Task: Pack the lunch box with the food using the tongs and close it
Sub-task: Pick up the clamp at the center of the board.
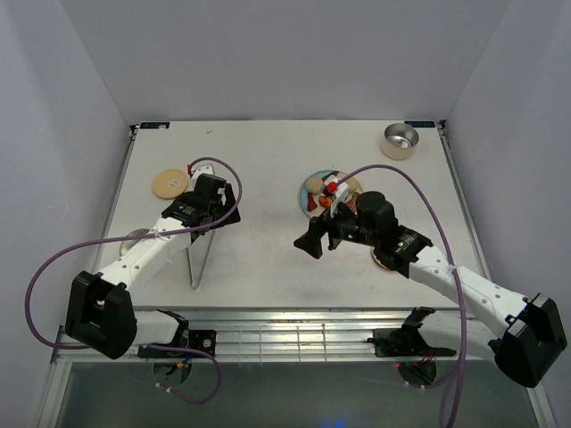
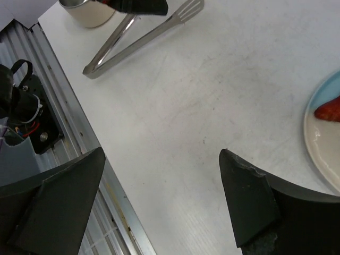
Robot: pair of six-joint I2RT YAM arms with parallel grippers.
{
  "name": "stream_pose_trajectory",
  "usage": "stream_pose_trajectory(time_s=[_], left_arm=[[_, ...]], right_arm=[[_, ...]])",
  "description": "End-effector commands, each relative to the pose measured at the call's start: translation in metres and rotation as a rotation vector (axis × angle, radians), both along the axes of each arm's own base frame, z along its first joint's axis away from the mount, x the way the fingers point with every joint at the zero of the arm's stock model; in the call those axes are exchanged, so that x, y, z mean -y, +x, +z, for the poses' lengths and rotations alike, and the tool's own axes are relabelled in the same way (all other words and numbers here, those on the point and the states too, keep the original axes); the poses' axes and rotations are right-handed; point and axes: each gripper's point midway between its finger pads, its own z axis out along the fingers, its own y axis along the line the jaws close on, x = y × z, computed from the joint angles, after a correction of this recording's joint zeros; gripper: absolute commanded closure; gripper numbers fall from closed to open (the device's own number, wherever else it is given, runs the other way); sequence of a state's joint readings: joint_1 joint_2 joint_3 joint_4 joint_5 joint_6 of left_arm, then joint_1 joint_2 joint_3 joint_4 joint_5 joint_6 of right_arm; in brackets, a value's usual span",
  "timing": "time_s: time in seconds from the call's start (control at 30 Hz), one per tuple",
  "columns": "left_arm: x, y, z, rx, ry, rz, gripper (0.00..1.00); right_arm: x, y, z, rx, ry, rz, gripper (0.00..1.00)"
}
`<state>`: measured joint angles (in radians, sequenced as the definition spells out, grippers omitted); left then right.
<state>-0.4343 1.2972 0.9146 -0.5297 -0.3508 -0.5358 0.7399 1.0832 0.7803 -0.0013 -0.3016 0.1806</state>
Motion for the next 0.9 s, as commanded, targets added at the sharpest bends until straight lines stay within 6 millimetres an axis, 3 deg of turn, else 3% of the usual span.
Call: stream_pose_trajectory(time_s=[0.0, 0.13, 0.2, 0.37, 0.5, 0.63, 0.77, 0.87], left_arm=[[-0.026, -0.018, -0.006, -0.135, 0.033, 0.016, 0.02], [-0.044, -0.038, -0.021, -0.214, 0.02, 0.032, 0.02], [-0.043, -0.041, -0.017, -0.187, 0.002, 0.033, 0.02], [-0.051, -0.049, -0.039, -0.267, 0.02, 0.063, 0.02], [-0.046, -0.049, -0.049, -0.329, 0.016, 0.026, 0.02], [-0.071, -0.05, -0.054, -0.359, 0.118, 0.124, 0.02], [-0.081, -0.046, -0.049, -0.315, 0.12, 0.146, 0.02], [-0.076, -0.043, -0.056, -0.325, 0.081, 0.109, 0.02]], right_arm=[[0.004, -0.005, 0.017, 0.061, 0.091, -0.024, 0.06], [0.007, -0.017, 0.029, 0.08, 0.137, 0.012, 0.02], [0.007, -0.022, 0.032, 0.086, 0.151, 0.031, 0.02], [0.007, -0.021, 0.03, 0.081, 0.131, 0.033, 0.03], [0.009, -0.022, 0.034, 0.094, 0.13, 0.034, 0.03], [0.011, -0.023, 0.038, 0.112, 0.138, 0.029, 0.03], [0.011, -0.024, 0.037, 0.11, 0.137, 0.032, 0.03], [0.012, -0.021, 0.036, 0.114, 0.128, 0.019, 0.03]])
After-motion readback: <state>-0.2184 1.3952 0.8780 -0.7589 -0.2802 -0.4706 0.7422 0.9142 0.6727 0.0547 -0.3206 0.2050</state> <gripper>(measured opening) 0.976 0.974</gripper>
